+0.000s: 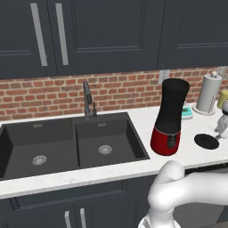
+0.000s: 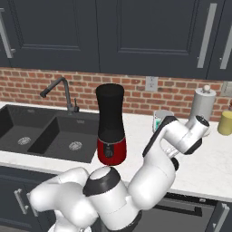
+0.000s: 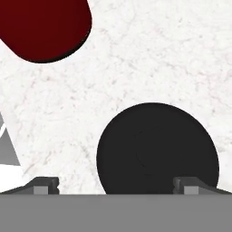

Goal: Close the lid blender by securely placing the lid on top.

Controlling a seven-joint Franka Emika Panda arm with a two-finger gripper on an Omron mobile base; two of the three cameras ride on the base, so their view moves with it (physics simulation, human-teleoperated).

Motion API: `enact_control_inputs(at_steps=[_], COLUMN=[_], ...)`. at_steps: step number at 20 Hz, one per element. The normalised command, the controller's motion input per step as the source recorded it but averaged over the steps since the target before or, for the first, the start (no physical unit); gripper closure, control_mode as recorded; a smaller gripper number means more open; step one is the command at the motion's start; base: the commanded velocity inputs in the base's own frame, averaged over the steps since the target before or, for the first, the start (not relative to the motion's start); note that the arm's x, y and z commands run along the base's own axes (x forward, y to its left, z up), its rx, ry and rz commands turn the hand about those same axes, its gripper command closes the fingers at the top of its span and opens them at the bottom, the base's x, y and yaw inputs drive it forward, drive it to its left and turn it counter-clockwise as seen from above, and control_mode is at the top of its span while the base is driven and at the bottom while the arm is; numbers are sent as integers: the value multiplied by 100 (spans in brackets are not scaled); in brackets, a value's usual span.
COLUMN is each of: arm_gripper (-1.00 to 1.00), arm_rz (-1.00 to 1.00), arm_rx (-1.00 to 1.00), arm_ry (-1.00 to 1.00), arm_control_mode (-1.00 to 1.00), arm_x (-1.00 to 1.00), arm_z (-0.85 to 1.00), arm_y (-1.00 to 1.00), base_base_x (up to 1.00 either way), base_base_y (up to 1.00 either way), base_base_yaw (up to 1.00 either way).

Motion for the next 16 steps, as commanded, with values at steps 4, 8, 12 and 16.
enact_control_inputs(at_steps=[4, 8, 12, 16], arm_gripper=[-100, -100, -100, -100], arm_rz=[1, 6, 11, 8], arm_rx=[8, 1, 0, 0], arm_ry=[0, 0, 0, 0], arm_control_mode=[-100, -100, -100, -100], arm_x=[6, 0, 2, 18], arm_z=[-12, -23, -25, -13], arm_y=[0, 0, 0, 0], base_base_x=[0, 0, 0, 0], base_base_y=[0, 0, 0, 0], base_base_yaw=[0, 0, 0, 0])
